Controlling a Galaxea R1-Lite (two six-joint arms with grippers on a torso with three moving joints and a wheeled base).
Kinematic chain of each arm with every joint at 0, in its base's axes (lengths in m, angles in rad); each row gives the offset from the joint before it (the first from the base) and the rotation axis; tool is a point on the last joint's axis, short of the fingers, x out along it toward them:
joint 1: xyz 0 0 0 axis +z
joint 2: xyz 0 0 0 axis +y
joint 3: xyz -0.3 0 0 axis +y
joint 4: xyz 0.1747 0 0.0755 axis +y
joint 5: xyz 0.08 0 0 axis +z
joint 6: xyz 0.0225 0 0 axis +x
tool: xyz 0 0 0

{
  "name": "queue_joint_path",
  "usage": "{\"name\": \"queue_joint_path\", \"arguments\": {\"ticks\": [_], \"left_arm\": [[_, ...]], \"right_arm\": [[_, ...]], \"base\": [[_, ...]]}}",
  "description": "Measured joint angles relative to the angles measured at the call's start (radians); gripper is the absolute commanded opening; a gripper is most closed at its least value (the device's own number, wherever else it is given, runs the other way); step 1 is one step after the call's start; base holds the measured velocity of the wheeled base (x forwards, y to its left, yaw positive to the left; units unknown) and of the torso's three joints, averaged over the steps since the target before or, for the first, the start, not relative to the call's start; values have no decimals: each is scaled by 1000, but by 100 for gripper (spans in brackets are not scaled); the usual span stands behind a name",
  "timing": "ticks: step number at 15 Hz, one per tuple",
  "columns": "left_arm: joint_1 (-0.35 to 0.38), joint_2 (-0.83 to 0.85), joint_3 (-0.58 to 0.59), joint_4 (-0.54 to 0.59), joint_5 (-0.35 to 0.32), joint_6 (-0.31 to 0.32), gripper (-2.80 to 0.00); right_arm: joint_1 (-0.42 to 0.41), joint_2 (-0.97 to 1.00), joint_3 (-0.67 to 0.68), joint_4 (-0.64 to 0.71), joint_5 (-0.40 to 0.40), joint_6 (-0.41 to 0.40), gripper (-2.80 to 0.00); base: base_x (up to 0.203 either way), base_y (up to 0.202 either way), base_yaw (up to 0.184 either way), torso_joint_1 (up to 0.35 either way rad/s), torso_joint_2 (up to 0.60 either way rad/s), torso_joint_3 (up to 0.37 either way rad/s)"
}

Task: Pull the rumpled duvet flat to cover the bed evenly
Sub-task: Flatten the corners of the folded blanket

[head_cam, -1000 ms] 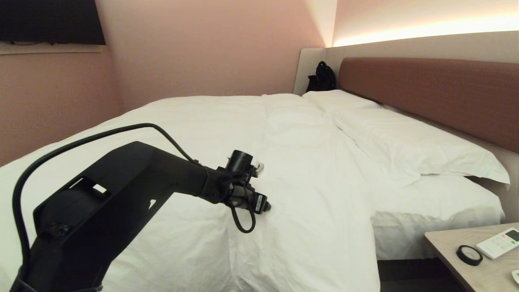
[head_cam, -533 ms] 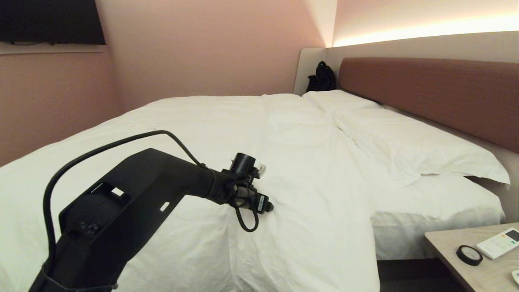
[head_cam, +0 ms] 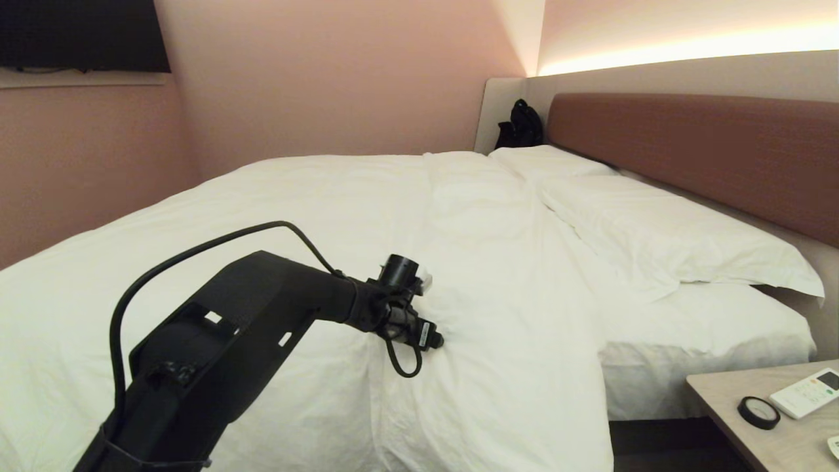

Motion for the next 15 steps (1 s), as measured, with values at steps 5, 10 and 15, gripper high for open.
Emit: {"name": "queue_joint_path", "arguments": {"ticks": [5, 10, 15], "left_arm": [[0, 21, -18, 0, 2, 0, 0], [0, 27, -21, -5, 3, 0, -280], [-3, 30, -24, 0, 2, 0, -280]], "right_arm": [[0, 0, 0, 0, 0, 0, -280], [0, 0, 0, 0, 0, 1, -280], [0, 0, 0, 0, 0, 0, -280]], "base": [[0, 0, 0, 0, 0, 0], [0, 0, 0, 0, 0, 0], [0, 0, 0, 0, 0, 0]]}}
